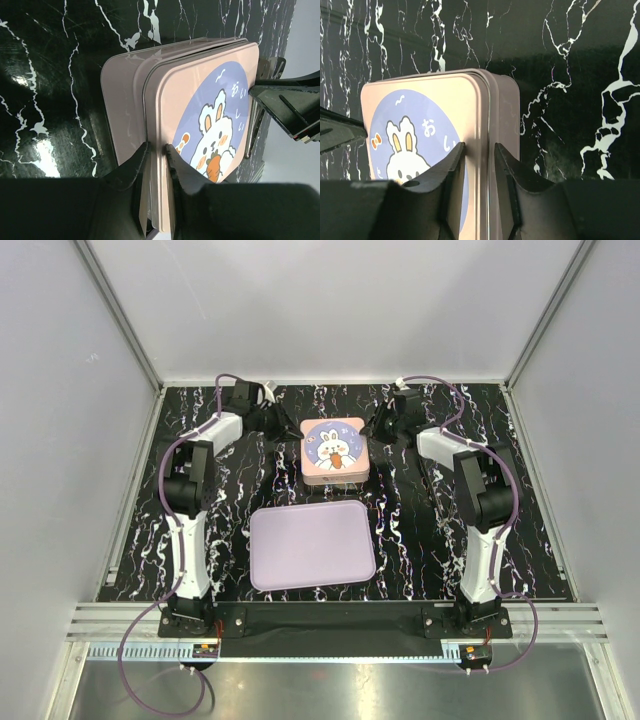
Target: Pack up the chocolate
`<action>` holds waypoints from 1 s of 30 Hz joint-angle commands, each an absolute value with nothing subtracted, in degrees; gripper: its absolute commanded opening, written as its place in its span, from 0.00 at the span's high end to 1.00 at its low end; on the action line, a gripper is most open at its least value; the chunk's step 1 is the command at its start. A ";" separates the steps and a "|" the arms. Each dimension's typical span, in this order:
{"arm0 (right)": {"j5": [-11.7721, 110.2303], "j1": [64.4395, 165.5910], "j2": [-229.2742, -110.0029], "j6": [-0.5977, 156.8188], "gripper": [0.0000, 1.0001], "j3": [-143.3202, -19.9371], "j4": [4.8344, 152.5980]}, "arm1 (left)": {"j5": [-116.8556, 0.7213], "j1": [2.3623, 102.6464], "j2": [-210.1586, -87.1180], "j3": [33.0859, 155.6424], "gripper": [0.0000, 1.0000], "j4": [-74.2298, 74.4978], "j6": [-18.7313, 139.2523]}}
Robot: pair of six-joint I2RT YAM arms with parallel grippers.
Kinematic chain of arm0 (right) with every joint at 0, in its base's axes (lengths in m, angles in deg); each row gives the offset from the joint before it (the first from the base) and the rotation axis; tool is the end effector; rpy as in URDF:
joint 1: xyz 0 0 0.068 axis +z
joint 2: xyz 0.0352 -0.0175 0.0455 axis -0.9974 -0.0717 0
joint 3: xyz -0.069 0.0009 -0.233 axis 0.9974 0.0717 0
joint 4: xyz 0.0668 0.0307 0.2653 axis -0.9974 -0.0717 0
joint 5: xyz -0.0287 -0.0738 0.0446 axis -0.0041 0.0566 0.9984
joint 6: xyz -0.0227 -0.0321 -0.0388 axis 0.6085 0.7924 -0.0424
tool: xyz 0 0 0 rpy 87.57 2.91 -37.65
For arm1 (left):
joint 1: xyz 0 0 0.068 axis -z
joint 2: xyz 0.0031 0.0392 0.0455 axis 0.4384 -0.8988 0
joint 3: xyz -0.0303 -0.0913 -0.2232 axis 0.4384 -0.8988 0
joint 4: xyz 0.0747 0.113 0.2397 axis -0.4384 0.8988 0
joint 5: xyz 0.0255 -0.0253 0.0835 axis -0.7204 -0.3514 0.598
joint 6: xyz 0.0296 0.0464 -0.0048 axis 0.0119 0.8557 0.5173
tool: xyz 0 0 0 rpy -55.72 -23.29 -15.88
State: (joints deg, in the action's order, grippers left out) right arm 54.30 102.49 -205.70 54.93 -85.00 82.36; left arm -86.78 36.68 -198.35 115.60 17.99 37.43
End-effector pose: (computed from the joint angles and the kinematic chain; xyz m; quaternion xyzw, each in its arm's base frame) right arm 0.4367 0.1389 0.1441 0.0522 0.8818 0.2714 0.3820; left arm 0.4644 -0.1106 0.1420 -0.0692 0.8886 -0.4048 0.2045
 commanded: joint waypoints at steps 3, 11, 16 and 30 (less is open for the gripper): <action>50.55 103.20 -203.26 59.61 0.64 -83.34 75.27 | -89.27 38.31 -199.53 117.73 0.80 16.21 36.77; 54.24 103.29 -206.24 59.09 0.67 -84.31 75.79 | -88.22 38.48 -199.79 118.61 0.80 16.91 36.86; 54.86 103.20 -208.26 58.56 0.65 -85.01 76.68 | -87.42 38.40 -200.50 119.49 0.78 17.62 36.86; 59.60 102.76 -212.92 58.82 0.85 -87.73 77.20 | -86.81 38.13 -204.89 124.15 0.65 17.97 37.74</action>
State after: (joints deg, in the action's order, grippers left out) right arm 57.27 101.42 -208.26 57.66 -88.30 81.88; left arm -86.47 37.12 -202.40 122.33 18.99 37.49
